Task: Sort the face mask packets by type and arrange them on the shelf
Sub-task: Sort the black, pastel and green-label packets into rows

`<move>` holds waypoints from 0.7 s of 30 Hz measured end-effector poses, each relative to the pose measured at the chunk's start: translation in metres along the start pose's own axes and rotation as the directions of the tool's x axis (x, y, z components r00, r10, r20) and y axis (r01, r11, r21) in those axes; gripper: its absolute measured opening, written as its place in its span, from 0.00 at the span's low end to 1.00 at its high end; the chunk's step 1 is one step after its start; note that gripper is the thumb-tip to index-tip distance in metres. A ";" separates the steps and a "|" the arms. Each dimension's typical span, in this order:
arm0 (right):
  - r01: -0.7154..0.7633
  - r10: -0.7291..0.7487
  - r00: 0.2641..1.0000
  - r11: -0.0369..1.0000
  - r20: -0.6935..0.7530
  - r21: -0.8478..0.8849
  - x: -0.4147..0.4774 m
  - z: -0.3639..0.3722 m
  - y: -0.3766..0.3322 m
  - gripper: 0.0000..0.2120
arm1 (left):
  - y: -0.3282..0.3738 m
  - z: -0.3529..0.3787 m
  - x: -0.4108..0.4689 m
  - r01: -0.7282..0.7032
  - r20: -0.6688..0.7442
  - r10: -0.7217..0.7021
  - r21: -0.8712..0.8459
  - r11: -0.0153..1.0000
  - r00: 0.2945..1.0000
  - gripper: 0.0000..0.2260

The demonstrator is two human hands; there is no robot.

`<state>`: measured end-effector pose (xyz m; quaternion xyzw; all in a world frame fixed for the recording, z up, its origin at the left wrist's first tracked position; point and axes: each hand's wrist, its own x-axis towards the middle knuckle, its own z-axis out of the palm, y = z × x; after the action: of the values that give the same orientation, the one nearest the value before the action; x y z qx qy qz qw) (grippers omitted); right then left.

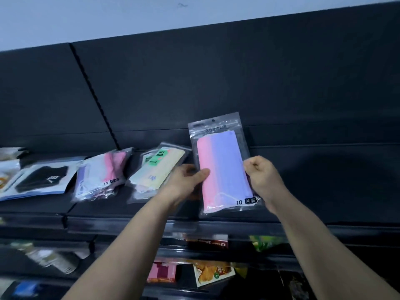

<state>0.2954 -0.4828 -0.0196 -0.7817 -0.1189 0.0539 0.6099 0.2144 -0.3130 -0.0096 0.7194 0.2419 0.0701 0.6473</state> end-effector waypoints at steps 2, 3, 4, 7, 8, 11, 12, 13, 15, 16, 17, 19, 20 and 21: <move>-0.027 0.028 0.999 0.999 0.017 -0.028 -0.005 0.013 0.004 0.07 | -0.006 -0.007 -0.003 0.024 0.036 -0.023 -0.009 1.000 0.999 0.12; -0.048 0.050 0.999 0.996 0.019 -0.077 -0.007 0.020 0.007 0.07 | -0.010 -0.012 -0.004 0.033 0.033 -0.033 0.025 0.999 0.999 0.09; -0.065 0.070 0.997 0.987 0.026 -0.145 -0.009 0.025 0.010 0.06 | -0.013 -0.017 -0.005 0.037 0.032 -0.039 0.060 0.998 0.999 0.08; -0.050 0.092 0.991 0.922 0.093 -0.384 -0.014 0.052 0.010 0.10 | -0.026 -0.044 0.000 0.022 -0.010 -0.021 0.125 0.992 1.000 0.10; -0.029 0.082 0.990 0.916 0.116 -0.401 -0.015 0.062 0.007 0.14 | -0.029 -0.056 0.002 0.012 -0.038 -0.008 0.102 0.995 0.999 0.12; -0.011 0.060 0.984 0.960 0.165 -0.279 -0.015 0.092 -0.003 0.17 | -0.028 -0.095 0.010 -0.038 -0.131 0.039 0.011 0.999 0.991 0.14; 0.000 0.045 0.984 0.966 0.170 -0.259 -0.014 0.102 -0.008 0.17 | -0.029 -0.110 0.015 -0.055 -0.162 0.051 -0.022 0.998 0.986 0.14; 0.028 0.017 0.985 0.964 0.169 -0.263 -0.015 0.112 -0.012 0.16 | -0.029 -0.125 0.020 -0.076 -0.193 0.064 -0.060 0.995 0.979 0.13; 0.113 -0.062 0.985 0.935 0.160 -0.336 -0.016 0.132 -0.023 0.14 | -0.027 -0.155 0.028 -0.134 -0.288 0.112 -0.058 0.989 0.951 0.11; 0.158 -0.100 0.980 0.913 0.170 -0.377 -0.018 0.143 -0.028 0.13 | -0.025 -0.173 0.031 -0.148 -0.341 0.136 -0.010 0.989 0.930 0.11; 0.205 -0.136 0.972 0.891 0.193 -0.405 -0.019 0.156 -0.033 0.12 | -0.023 -0.190 0.034 -0.143 -0.388 0.141 0.024 0.989 0.911 0.13; 0.299 -0.208 0.947 0.847 0.245 -0.439 -0.021 0.181 -0.040 0.11 | -0.021 -0.225 0.041 -0.101 -0.431 0.115 0.055 0.993 0.895 0.18; 0.340 -0.241 0.934 0.824 0.264 -0.453 -0.022 0.196 -0.043 0.11 | -0.021 -0.242 0.044 -0.077 -0.443 0.102 0.073 0.994 0.891 0.21; 0.372 -0.267 0.923 0.802 0.277 -0.467 -0.022 0.210 -0.045 0.11 | -0.021 -0.258 0.046 -0.066 -0.448 0.098 0.087 0.994 0.888 0.22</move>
<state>0.2208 -0.2807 -0.0294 -0.8741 -0.3192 -0.0061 0.3660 0.1425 -0.0606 -0.0005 0.7148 0.3574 0.2543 0.5447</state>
